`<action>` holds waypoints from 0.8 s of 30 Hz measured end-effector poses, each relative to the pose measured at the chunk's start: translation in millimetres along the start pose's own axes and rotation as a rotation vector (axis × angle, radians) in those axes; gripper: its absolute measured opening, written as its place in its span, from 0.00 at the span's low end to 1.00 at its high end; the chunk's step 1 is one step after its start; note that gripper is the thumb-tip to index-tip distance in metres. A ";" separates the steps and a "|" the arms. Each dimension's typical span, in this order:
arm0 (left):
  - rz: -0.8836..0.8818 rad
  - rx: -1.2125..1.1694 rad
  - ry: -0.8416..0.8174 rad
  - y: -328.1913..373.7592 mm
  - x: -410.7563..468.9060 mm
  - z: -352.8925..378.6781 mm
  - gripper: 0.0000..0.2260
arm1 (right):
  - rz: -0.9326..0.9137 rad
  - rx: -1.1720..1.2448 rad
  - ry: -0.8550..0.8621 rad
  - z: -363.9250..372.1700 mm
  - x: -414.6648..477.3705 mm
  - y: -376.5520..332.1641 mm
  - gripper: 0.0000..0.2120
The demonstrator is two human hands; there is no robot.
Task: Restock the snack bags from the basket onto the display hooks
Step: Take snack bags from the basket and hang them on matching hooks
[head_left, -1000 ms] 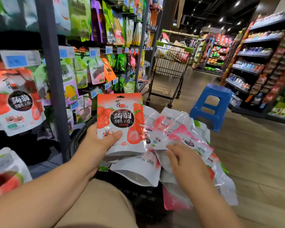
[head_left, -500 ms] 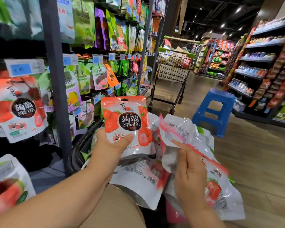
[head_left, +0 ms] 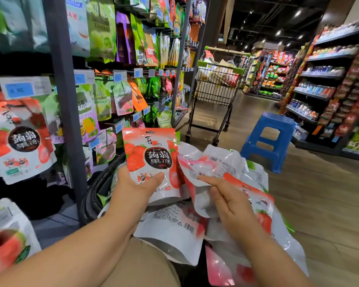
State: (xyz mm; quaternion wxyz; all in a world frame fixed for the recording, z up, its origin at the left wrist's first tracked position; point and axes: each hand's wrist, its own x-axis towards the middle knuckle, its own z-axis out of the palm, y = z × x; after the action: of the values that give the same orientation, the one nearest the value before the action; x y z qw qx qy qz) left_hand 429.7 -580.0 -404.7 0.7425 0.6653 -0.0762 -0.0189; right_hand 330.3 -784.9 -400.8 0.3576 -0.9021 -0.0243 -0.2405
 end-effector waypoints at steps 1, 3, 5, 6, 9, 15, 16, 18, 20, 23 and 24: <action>-0.002 0.013 0.009 -0.6 0.4 -0.5 0.28 | 0.007 -0.017 -0.052 -3.7 1.7 0.4 0.16; -0.003 0.042 0.018 -0.6 1.3 -1.4 0.23 | 0.014 -0.076 -0.178 -8.7 5.2 -1.2 0.17; 0.007 0.074 0.025 -0.3 0.8 -1.8 0.21 | 0.008 -0.183 -0.329 -9.8 8.5 -4.9 0.21; 0.014 0.082 0.029 0.8 -0.8 -1.6 0.21 | 0.019 -0.212 -0.391 -9.2 9.5 -7.2 0.25; 0.024 0.071 0.045 8.0 -9.1 1.6 0.20 | 0.059 -0.192 -0.431 -5.7 12.7 -14.2 0.35; 0.041 0.036 -0.012 12.9 -16.0 7.8 0.19 | 0.118 -0.126 -0.347 3.6 15.6 -21.4 0.52; 0.045 0.036 -0.029 13.5 -16.0 8.4 0.20 | 0.114 -0.118 -0.308 6.2 15.3 -20.4 0.52; 0.051 0.038 -0.071 15.5 -15.4 10.5 0.27 | 0.092 -0.091 -0.192 11.6 15.5 -17.7 0.48; 0.039 0.027 -0.083 13.3 -13.5 11.1 0.33 | 0.047 -0.068 -0.070 15.7 15.5 -16.1 0.43; 0.037 -0.016 -0.097 9.4 -10.7 10.5 0.33 | 0.003 -0.065 0.093 17.1 16.3 -12.2 0.31; 0.035 -0.034 -0.101 8.1 -10.2 10.7 0.32 | -0.001 -0.058 0.138 15.8 16.7 -11.0 0.27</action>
State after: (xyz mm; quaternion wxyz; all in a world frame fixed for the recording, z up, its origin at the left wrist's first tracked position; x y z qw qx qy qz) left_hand 417.5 -588.3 -396.4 0.7489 0.6495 -0.1245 -0.0408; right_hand 349.2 -768.5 -396.2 0.3321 -0.8933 0.0070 -0.3027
